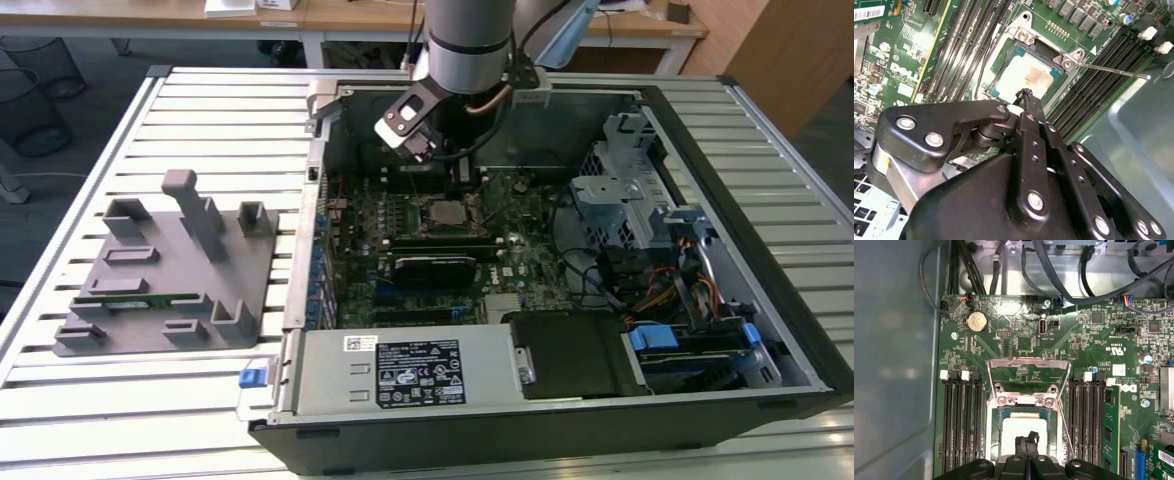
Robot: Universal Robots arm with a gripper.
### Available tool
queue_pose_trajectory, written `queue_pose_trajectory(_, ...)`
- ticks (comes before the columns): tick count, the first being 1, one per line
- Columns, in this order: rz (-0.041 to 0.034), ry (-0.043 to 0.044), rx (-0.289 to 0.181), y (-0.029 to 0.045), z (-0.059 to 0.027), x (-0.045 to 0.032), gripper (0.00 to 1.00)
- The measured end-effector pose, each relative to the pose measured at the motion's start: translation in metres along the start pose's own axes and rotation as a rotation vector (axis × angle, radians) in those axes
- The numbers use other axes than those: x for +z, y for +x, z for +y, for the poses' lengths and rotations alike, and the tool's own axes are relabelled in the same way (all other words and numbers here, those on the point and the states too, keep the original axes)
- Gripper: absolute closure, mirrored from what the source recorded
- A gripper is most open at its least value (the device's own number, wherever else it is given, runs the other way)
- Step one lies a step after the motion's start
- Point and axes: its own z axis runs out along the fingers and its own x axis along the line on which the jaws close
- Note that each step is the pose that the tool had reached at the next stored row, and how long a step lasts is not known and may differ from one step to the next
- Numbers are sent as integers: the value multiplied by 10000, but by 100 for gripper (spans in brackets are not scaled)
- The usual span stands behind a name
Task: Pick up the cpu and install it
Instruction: 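Close the cpu cover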
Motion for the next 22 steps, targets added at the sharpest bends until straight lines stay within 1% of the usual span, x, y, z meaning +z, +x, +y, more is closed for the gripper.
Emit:
queue_pose_trajectory(4,0,1,0,2,2,-64,89)
queue_pose_trajectory(9,0,1,0,9,4,-195,89)
queue_pose_trajectory(12,0,1,0,13,7,-298,89)
queue_pose_trajectory(18,-1,2,0,22,16,-560,89)
queue_pose_trajectory(19,-2,2,0,23,17,-587,89)
queue_pose_trajectory(22,2,1,0,15,16,-588,89)
